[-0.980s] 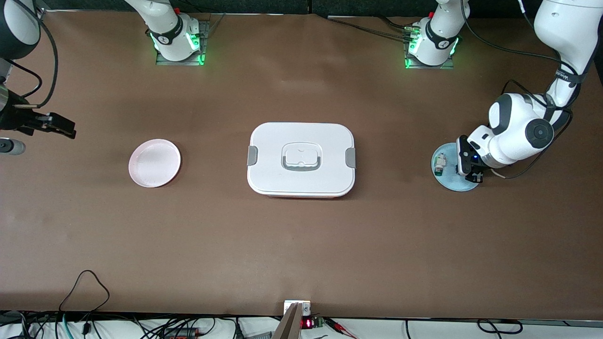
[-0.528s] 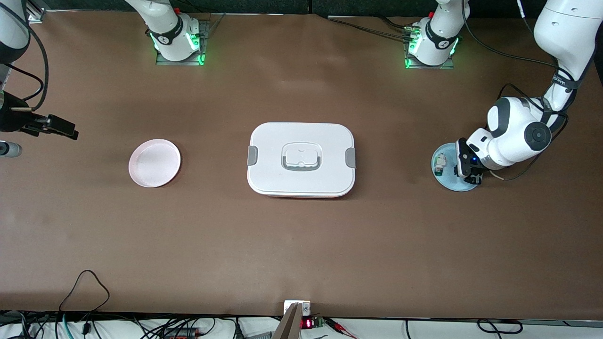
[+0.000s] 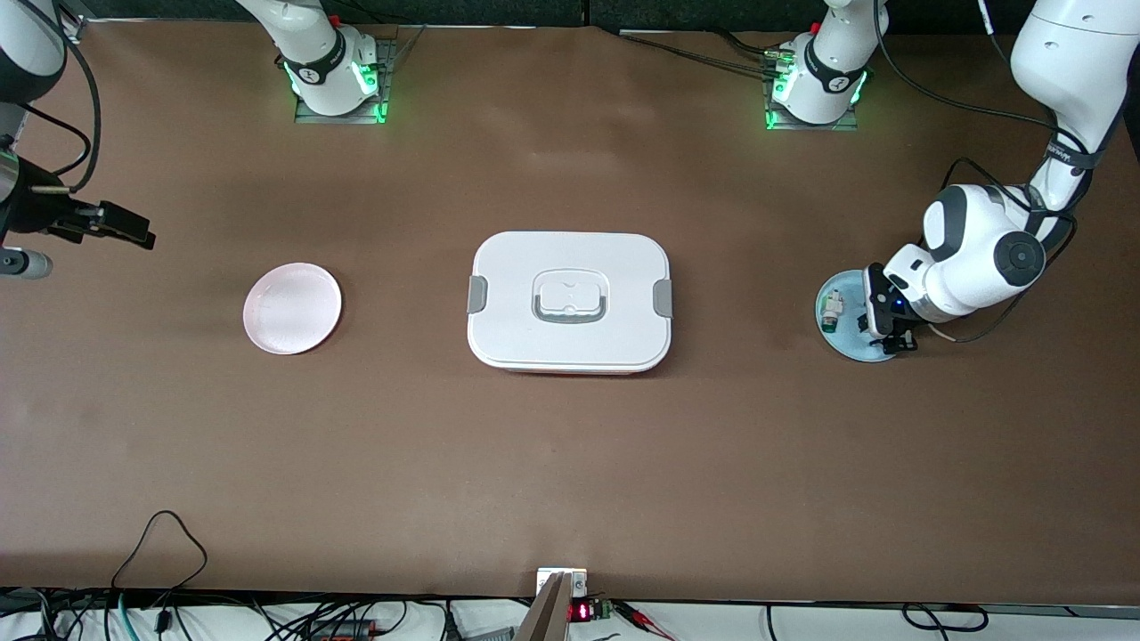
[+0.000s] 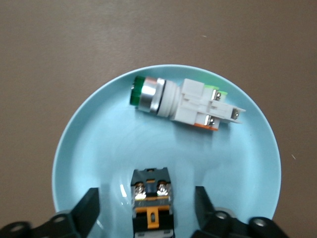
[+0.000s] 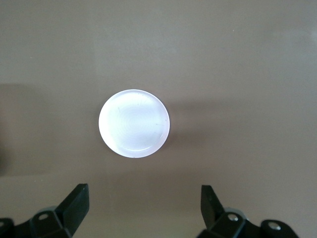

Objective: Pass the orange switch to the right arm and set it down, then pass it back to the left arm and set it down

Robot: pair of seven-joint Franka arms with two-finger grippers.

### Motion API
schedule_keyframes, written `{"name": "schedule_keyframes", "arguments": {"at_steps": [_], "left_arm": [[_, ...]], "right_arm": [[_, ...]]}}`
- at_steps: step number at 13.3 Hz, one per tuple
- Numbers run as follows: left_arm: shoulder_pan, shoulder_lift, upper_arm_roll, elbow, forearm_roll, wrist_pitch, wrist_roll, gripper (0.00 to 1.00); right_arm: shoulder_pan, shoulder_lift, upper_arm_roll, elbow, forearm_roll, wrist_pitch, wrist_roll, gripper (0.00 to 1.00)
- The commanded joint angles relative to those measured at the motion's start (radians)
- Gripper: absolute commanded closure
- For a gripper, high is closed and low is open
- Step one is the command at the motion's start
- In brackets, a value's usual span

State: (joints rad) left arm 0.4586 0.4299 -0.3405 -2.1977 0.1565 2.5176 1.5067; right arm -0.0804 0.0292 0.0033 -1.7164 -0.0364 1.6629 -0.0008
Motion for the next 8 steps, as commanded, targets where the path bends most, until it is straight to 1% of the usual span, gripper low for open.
{"name": "schedule_keyframes", "arguments": {"at_steps": [1, 3, 6, 7, 8], "left_arm": [[0.002, -0.075, -0.018, 0.067, 0.018, -0.193, -0.112, 0.00], [-0.005, -0.111, -0.028, 0.155, 0.018, -0.326, -0.187, 0.00], [-0.005, -0.140, -0.041, 0.312, 0.015, -0.550, -0.405, 0.00], [-0.005, -0.146, -0.041, 0.358, 0.005, -0.604, -0.424, 0.00], [-0.005, -0.161, -0.058, 0.399, 0.000, -0.655, -0.450, 0.00]], "right_arm": [[0.001, -0.046, 0.012, -0.032, 0.010, 0.014, 0.015, 0.00], [0.002, -0.037, 0.012, 0.000, -0.008, 0.005, -0.019, 0.00], [0.004, -0.031, 0.012, 0.014, -0.007, -0.002, -0.039, 0.00], [0.004, -0.031, 0.012, 0.018, -0.005, -0.002, -0.041, 0.00], [0.008, -0.029, 0.015, 0.018, -0.004, -0.002, -0.039, 0.00]]}}
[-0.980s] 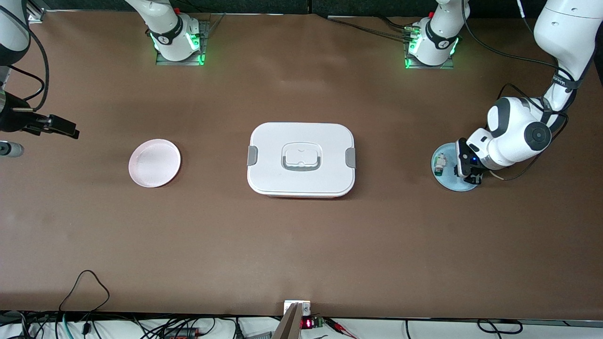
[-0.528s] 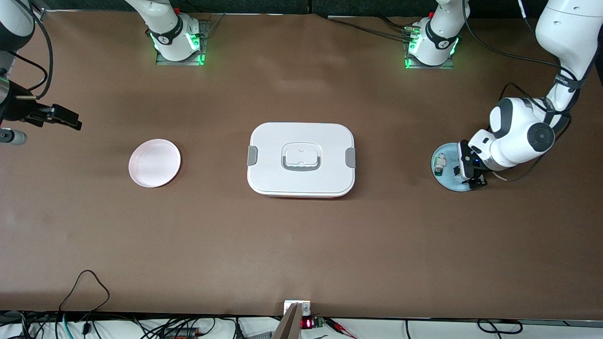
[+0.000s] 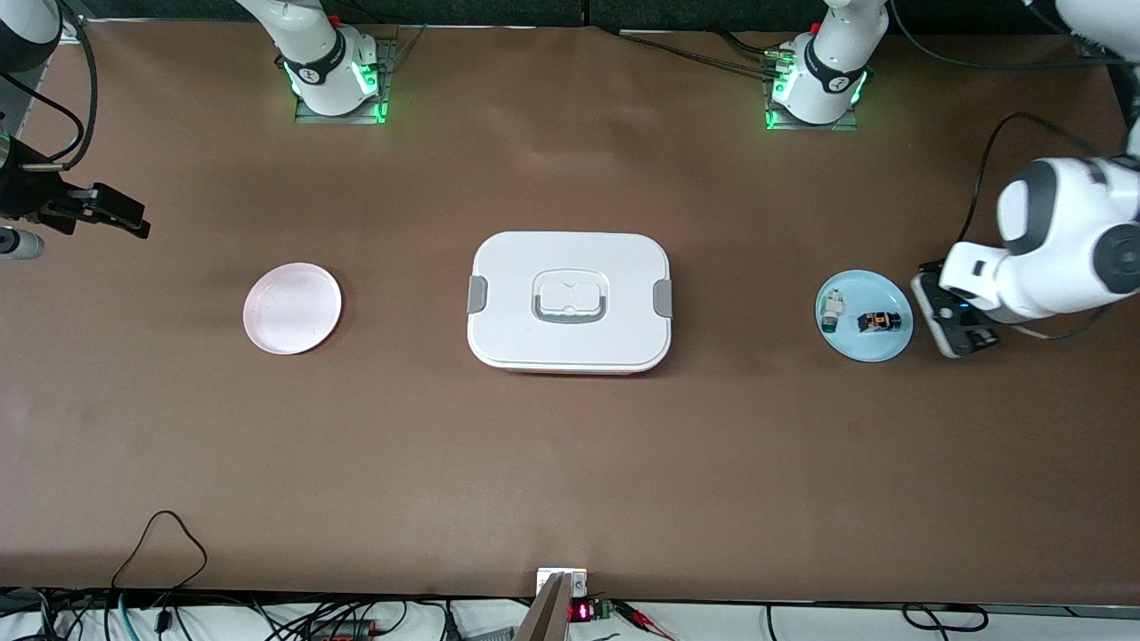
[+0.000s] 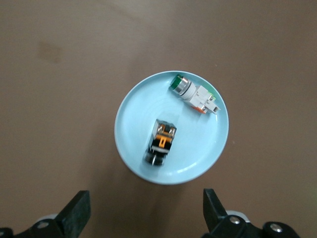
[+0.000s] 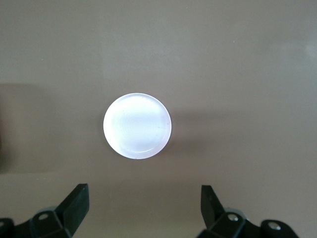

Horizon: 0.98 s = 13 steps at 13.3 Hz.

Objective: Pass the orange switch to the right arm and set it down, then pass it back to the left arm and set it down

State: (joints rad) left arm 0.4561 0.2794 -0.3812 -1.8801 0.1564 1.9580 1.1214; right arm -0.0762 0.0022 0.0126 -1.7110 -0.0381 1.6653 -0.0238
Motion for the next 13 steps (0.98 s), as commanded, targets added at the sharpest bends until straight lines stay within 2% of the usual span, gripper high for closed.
{"name": "schedule_keyframes", "arguments": {"at_steps": [1, 4, 7, 9, 11, 13], "left_arm": [[0.001, -0.032, -0.042, 0.119, 0.000, -0.146, -0.125, 0.00], [0.000, -0.075, -0.082, 0.249, 0.000, -0.367, -0.363, 0.00], [0.000, -0.075, -0.142, 0.410, 0.000, -0.514, -0.729, 0.00], [0.000, -0.077, -0.168, 0.481, -0.001, -0.603, -0.904, 0.00], [0.004, -0.115, -0.168, 0.489, -0.027, -0.643, -0.996, 0.00], [0.004, -0.189, -0.165, 0.445, -0.069, -0.649, -1.023, 0.00]], "right_arm": [[0.025, 0.001, 0.004, 0.013, -0.008, -0.005, -0.013, 0.00], [0.035, 0.012, 0.003, 0.013, -0.011, -0.002, -0.005, 0.00], [0.055, 0.012, -0.010, 0.014, -0.011, 0.007, -0.001, 0.00], [0.129, 0.015, -0.078, 0.014, -0.005, 0.002, 0.004, 0.00], [0.142, 0.013, -0.099, 0.013, -0.003, -0.001, 0.002, 0.00], [0.133, 0.013, -0.105, 0.025, 0.003, -0.002, -0.008, 0.00]]}}
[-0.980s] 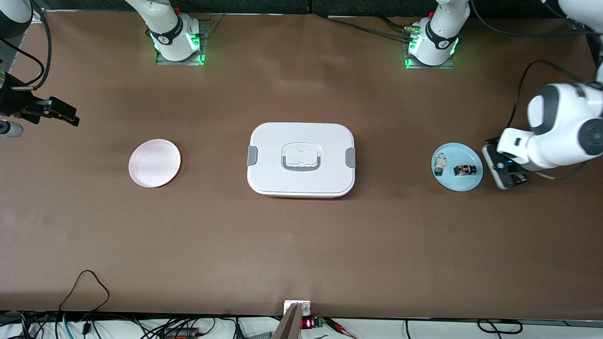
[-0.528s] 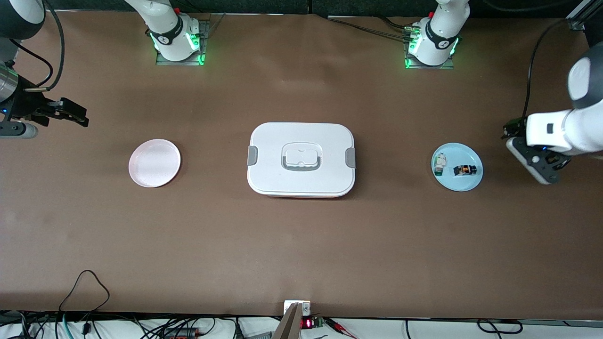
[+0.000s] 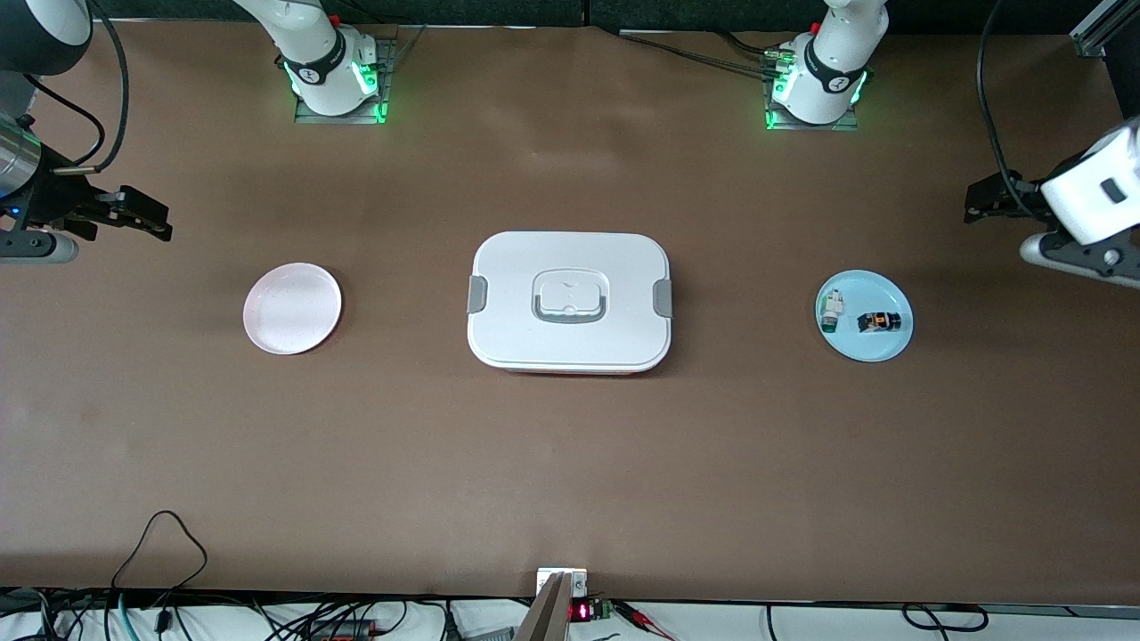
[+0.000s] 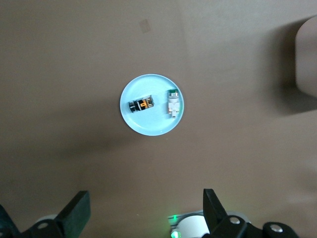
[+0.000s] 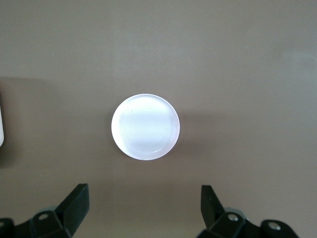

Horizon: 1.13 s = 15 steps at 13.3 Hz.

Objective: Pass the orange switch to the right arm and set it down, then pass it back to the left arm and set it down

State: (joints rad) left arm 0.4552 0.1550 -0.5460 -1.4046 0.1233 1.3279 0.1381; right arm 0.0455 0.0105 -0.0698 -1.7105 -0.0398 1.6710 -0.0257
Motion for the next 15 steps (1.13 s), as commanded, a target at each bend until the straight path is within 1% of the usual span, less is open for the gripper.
{"name": "schedule_keyframes", "arguments": {"at_steps": [1, 2, 4, 6, 7, 8, 9, 10, 11, 12, 13, 15], "left_arm": [[0.010, -0.065, 0.001, -0.034, -0.046, -0.019, -0.040, 0.00], [0.014, -0.063, 0.011, -0.034, -0.077, -0.021, -0.032, 0.00], [0.040, -0.061, 0.011, -0.034, -0.102, -0.013, -0.026, 0.00], [0.040, -0.061, 0.006, -0.034, -0.105, 0.014, -0.025, 0.00], [0.030, -0.064, 0.006, -0.034, -0.103, 0.016, -0.026, 0.00], [-0.008, -0.071, 0.020, -0.034, -0.096, 0.023, -0.026, 0.00], [-0.088, -0.074, 0.099, -0.034, -0.096, 0.025, -0.028, 0.00], [-0.228, -0.080, 0.233, -0.034, -0.096, 0.027, -0.029, 0.00], [-0.341, -0.081, 0.355, -0.036, -0.103, 0.025, -0.029, 0.00], [-0.404, -0.081, 0.429, -0.036, -0.106, 0.027, -0.028, 0.00], [-0.440, -0.084, 0.461, -0.043, -0.106, 0.036, -0.028, 0.00], [-0.443, -0.089, 0.472, -0.051, -0.106, 0.069, -0.028, 0.00]], "right_arm": [[0.013, 0.006, -0.022, 0.034, 0.005, -0.008, -0.003, 0.00], [0.013, 0.006, -0.022, 0.034, 0.005, -0.010, -0.003, 0.00], [0.019, 0.006, -0.019, 0.034, -0.002, -0.011, -0.014, 0.00], [0.024, 0.006, -0.016, 0.035, 0.003, -0.011, -0.007, 0.00], [0.022, 0.005, -0.016, 0.035, 0.006, -0.011, -0.005, 0.00], [0.024, 0.006, -0.016, 0.035, 0.006, -0.013, -0.005, 0.00], [0.024, 0.006, -0.016, 0.035, 0.006, -0.022, -0.005, 0.00], [0.025, 0.006, -0.015, 0.035, 0.006, -0.027, -0.003, 0.00], [0.025, 0.006, -0.015, 0.035, 0.006, -0.039, -0.003, 0.00], [0.025, 0.006, -0.015, 0.035, 0.006, -0.040, -0.003, 0.00], [0.024, 0.006, -0.015, 0.035, 0.006, -0.040, -0.003, 0.00], [0.024, 0.006, -0.015, 0.038, 0.006, -0.040, -0.003, 0.00]]}}
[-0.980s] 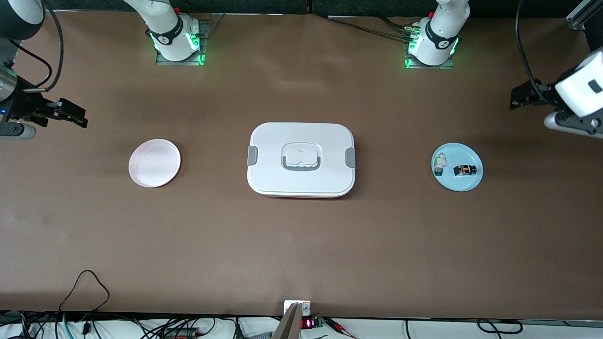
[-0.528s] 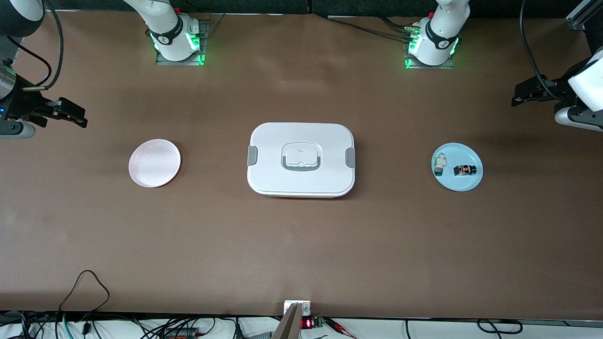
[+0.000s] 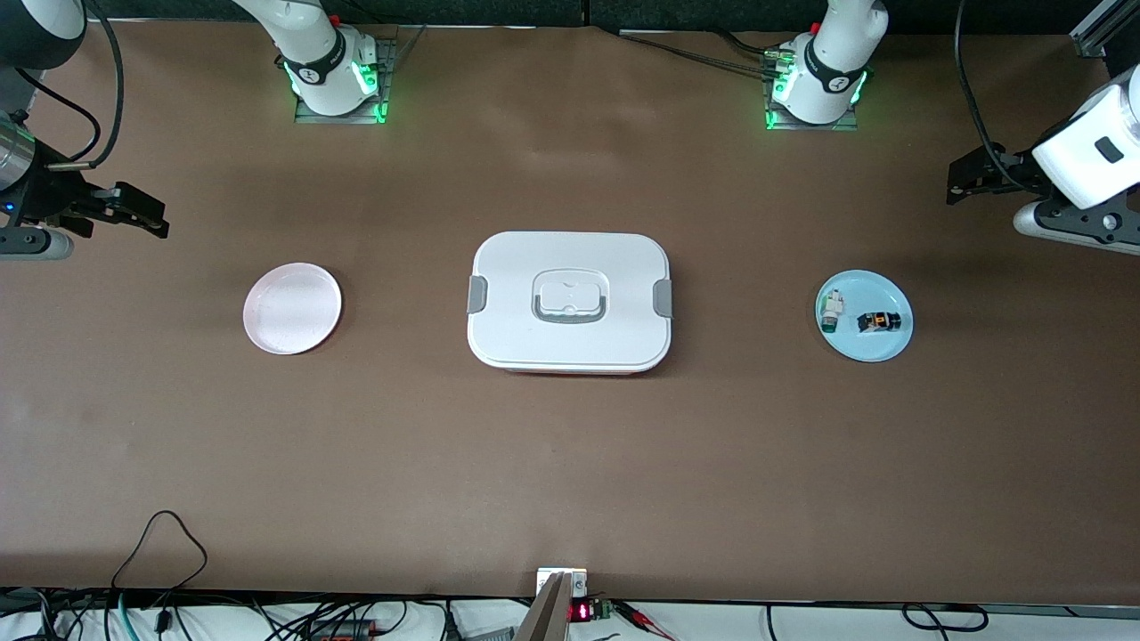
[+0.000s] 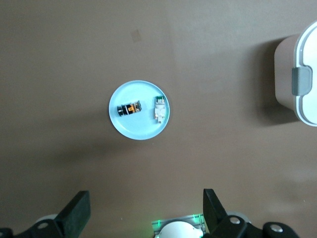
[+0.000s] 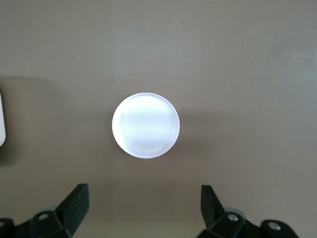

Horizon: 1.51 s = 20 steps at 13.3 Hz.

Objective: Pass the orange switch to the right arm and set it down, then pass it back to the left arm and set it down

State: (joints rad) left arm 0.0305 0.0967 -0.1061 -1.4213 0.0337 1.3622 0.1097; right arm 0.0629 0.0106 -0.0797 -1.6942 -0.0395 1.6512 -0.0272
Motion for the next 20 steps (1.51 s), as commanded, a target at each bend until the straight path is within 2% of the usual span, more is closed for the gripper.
{"name": "schedule_keyframes", "arguments": {"at_steps": [1, 5, 8, 12, 16, 19, 20], "left_arm": [[-0.012, -0.028, 0.031, -0.034, -0.017, 0.040, 0.002, 0.00], [-0.011, -0.028, 0.023, -0.031, -0.015, 0.049, 0.010, 0.00], [-0.003, -0.026, 0.029, -0.027, -0.017, 0.048, 0.111, 0.00], [0.002, -0.026, 0.022, -0.024, -0.018, 0.043, 0.100, 0.00], [-0.064, -0.031, 0.094, -0.028, -0.020, 0.035, 0.099, 0.00], [-0.046, -0.037, 0.094, -0.039, -0.035, 0.035, 0.099, 0.00], [-0.034, -0.067, 0.088, -0.082, -0.050, 0.047, 0.097, 0.00]], "right_arm": [[0.008, 0.006, -0.005, 0.025, 0.006, -0.021, -0.002, 0.00], [0.008, 0.006, -0.005, 0.027, 0.006, -0.021, 0.000, 0.00], [0.008, 0.006, -0.005, 0.027, 0.007, -0.022, 0.001, 0.00], [0.008, 0.006, -0.005, 0.025, 0.006, -0.025, -0.003, 0.00], [0.009, 0.008, -0.003, 0.025, 0.004, -0.034, -0.010, 0.00], [0.021, 0.008, -0.003, 0.025, 0.003, -0.048, -0.010, 0.00], [0.023, 0.009, -0.003, 0.025, 0.003, -0.048, -0.010, 0.00]]}}
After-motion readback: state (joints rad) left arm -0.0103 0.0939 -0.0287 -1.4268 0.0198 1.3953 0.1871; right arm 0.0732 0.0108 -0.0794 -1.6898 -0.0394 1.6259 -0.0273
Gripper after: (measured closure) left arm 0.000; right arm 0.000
